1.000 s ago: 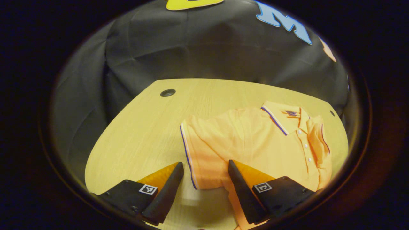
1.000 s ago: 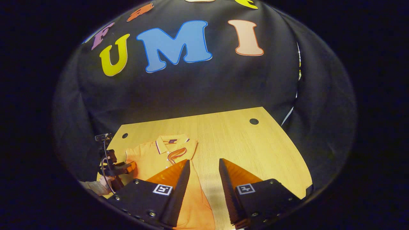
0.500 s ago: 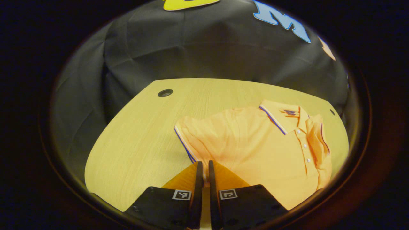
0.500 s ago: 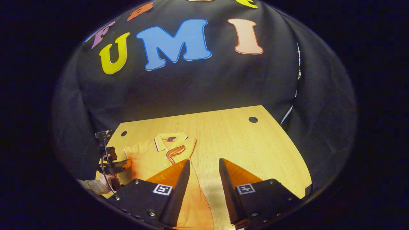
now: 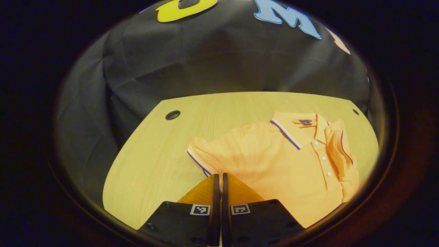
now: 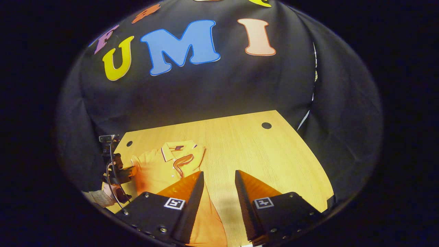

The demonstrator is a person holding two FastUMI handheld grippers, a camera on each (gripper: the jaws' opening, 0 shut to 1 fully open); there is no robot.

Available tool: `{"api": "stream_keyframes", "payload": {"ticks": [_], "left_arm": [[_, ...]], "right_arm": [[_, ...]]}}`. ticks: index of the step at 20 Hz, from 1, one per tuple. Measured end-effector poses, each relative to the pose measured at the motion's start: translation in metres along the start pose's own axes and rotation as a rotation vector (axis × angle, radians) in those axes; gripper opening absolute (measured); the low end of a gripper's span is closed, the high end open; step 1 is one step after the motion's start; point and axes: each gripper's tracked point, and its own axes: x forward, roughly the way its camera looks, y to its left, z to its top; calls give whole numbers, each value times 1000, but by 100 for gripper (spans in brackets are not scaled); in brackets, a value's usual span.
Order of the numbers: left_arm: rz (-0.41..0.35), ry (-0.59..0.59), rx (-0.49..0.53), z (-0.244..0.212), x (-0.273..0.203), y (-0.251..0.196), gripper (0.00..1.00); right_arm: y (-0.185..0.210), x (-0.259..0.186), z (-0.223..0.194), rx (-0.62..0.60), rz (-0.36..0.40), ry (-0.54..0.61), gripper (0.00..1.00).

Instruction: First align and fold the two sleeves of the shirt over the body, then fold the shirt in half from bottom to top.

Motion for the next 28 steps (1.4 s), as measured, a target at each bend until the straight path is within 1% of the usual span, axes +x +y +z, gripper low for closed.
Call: {"api": "stream_keyframes", "payload": {"ticks": [3,7,10,11,12,13,14,15,17,19,20,21,24,26,27,28], "left_arm": [[-56,-51,61,26,-9,-34,7],[-148,-92,137,43,-27,-92,7],[-222,-106,213,40,-42,-135,7],[-248,-105,237,36,-46,-149,10],[-268,-103,260,33,-49,-162,7],[-285,-95,289,26,-52,-172,10],[-294,-86,306,20,-52,-178,7],[-303,-78,315,15,-50,-184,10],[-315,-62,321,10,-47,-188,10],[-342,-39,314,5,-46,-193,17],[-346,-34,313,5,-46,-193,24],[-342,-39,310,5,-47,-190,23],[-347,-50,294,9,-59,-182,60],[-336,-55,277,11,-68,-168,78],[-335,-48,260,6,-76,-161,75],[-332,-42,244,3,-83,-153,83]], "right_arm": [[-2,-1,-1,16,0,3,58],[-7,0,-4,29,-8,4,58],[-15,-3,-7,44,-18,4,58],[-17,-3,-8,51,-21,5,58],[-19,-3,-9,58,-25,5,58],[-21,-3,-9,65,-28,6,58],[-24,-4,-12,73,-33,8,58],[-26,-5,-14,77,-38,10,58],[-32,-7,-15,85,-45,18,58],[-34,-7,-18,89,-51,28,58],[-35,-7,-19,92,-51,32,59],[-35,-7,-21,95,-49,36,58],[-33,-4,-29,103,-39,55,58],[-27,-2,-41,95,-28,78,58],[-24,0,-49,88,-20,93,58],[-20,0,-58,83,-10,111,58]]}}
